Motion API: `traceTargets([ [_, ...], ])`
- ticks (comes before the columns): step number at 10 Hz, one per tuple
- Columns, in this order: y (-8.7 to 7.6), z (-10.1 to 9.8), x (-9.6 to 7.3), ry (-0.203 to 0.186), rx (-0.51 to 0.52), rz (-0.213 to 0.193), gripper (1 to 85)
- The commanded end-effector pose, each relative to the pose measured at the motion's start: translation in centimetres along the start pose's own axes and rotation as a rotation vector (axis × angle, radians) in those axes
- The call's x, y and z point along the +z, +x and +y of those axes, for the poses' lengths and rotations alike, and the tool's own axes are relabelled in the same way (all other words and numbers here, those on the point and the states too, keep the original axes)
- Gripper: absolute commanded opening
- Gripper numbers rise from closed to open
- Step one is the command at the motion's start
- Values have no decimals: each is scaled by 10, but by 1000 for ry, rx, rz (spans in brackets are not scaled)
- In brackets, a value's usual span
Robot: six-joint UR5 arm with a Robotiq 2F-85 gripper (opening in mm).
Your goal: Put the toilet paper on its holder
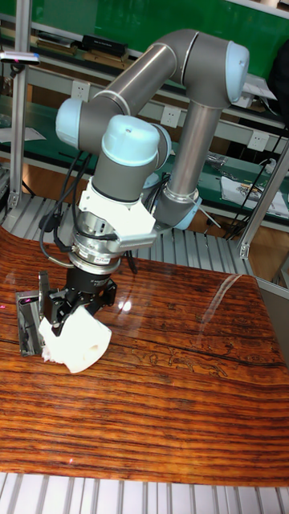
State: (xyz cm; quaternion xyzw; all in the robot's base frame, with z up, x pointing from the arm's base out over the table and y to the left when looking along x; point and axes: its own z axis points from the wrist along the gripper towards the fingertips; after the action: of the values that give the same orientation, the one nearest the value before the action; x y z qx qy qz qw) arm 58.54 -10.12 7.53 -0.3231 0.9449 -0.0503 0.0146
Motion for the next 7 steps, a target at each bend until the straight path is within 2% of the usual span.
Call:
traceTargets([
  [1, 4, 12, -7, -27, 81, 12, 10],
  [3, 7, 15, -8, -24, 111, 20, 10],
  [5, -3, 18, -5, -31, 126, 3, 10],
  [7, -12, 16, -7, -22, 137, -7, 10],
])
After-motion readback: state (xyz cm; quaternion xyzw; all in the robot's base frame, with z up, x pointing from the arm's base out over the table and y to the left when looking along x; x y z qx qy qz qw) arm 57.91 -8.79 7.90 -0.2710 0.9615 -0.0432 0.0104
